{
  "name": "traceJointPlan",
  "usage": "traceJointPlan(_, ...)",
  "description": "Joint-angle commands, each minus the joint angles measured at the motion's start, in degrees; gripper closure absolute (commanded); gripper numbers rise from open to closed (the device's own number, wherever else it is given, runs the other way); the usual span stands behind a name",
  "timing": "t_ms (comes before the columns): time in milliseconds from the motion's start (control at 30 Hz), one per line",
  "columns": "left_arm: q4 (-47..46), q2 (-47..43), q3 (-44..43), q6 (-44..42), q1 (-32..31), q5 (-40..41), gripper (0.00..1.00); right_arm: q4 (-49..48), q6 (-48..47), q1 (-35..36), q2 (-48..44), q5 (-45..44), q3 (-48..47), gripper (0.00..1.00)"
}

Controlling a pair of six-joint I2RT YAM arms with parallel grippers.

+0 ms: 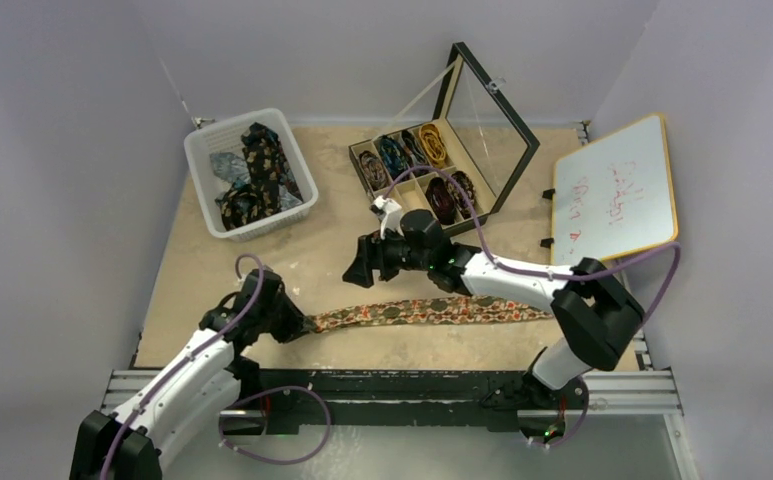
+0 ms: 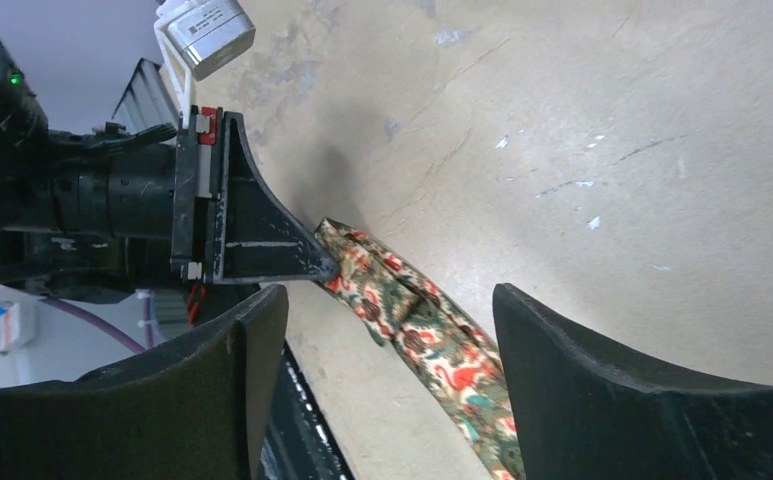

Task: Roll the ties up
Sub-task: Roll the tie at the center of the board.

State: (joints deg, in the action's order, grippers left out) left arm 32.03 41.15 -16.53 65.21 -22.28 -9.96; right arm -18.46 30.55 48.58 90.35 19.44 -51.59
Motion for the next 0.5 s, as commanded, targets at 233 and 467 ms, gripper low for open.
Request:
traceJointPlan(233,4.6,-2.6,-3.1,-0.6,-0.3,8.6,0.51,-20.1,-5.2,-0.3,-19.7,-22.8,16.9,0.08)
traceJointPlan(467,5.5,-9.6,-2.3,-0.4,-0.3,9.3,0.18,-9.8,2.5,-0.8,-15.7,-25.5,14.6,0.01)
